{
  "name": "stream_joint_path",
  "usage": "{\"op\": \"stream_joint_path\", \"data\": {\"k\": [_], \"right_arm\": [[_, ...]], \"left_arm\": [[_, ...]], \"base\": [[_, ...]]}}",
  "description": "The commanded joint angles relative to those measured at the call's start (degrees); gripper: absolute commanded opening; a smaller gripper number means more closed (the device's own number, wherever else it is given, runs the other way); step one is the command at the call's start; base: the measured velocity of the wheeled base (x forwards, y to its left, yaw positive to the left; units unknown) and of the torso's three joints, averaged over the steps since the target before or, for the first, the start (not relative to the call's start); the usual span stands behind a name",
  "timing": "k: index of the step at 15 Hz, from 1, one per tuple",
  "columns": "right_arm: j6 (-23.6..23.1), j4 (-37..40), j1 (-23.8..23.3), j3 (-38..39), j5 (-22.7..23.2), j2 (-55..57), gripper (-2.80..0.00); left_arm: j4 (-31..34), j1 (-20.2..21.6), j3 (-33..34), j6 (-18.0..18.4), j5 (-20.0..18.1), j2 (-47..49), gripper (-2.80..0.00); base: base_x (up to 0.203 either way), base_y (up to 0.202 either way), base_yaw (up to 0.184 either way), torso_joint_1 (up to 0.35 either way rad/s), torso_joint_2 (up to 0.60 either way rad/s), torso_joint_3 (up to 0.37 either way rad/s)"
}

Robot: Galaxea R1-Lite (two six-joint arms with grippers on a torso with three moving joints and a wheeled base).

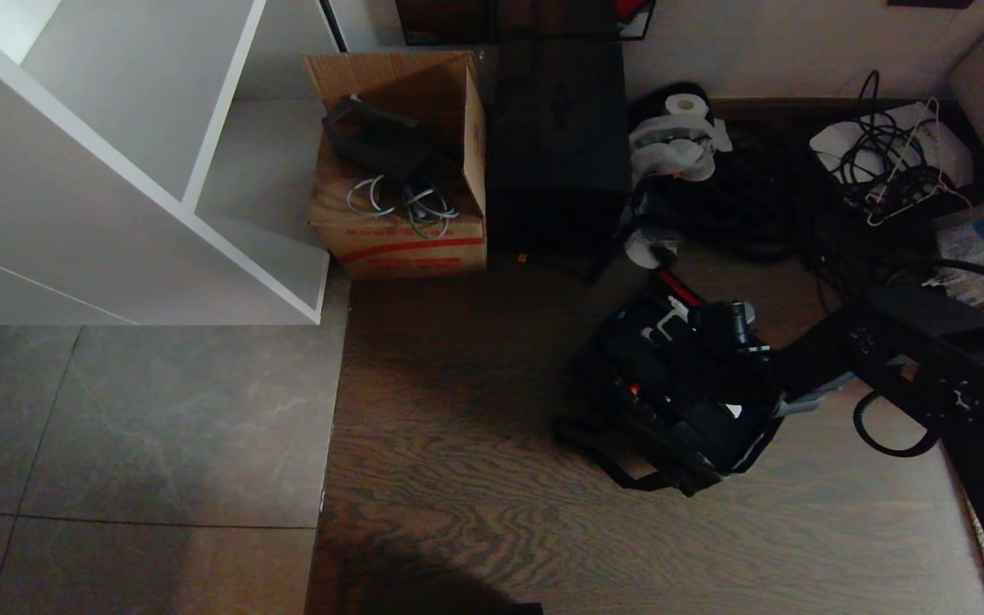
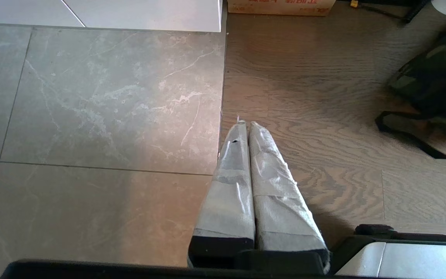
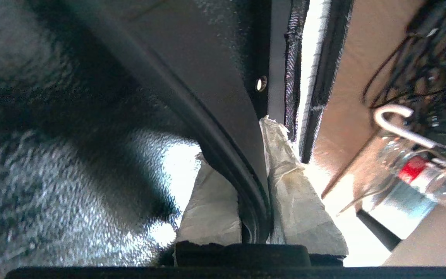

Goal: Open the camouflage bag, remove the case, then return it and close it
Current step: Lift the black box

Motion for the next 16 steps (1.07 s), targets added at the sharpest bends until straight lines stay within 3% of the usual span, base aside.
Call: {"op": "stream_joint_path", "data": {"k": [1, 6, 8, 10, 16], "right_arm": [[0.26, -2.02, 1.80, 4.26, -0.11, -4.81, -2.80], [2.68, -9.16, 8.52, 14.28, -0.50, -10.50, -2.80], [4.37, -11.31, 11.06, 16.77, -3.65, -11.97, -2.80], [4.89, -11.91, 11.48, 17.22, -6.01, -14.34, -2.80], [5.03, -11.60, 13.53, 21.98, -6.38, -25.31, -2.80]], "left_arm": [[-0.02, 0.00, 0.00, -0.01, 0.02, 0.00, -2.80], [-0.02, 0.00, 0.00, -0.01, 0.02, 0.00, -2.80], [-0.02, 0.00, 0.00, -0.01, 0.02, 0.00, -2.80], [-0.02, 0.00, 0.00, -0.01, 0.02, 0.00, -2.80], [-0.02, 0.00, 0.00, -0.01, 0.02, 0.00, -2.80]], "base": [[0.000, 0.000, 0.000, 0.000, 0.00, 0.000], [0.000, 0.000, 0.000, 0.000, 0.00, 0.000], [0.000, 0.000, 0.000, 0.000, 0.00, 0.000], [0.000, 0.000, 0.000, 0.000, 0.00, 0.000], [0.000, 0.000, 0.000, 0.000, 0.00, 0.000]]}}
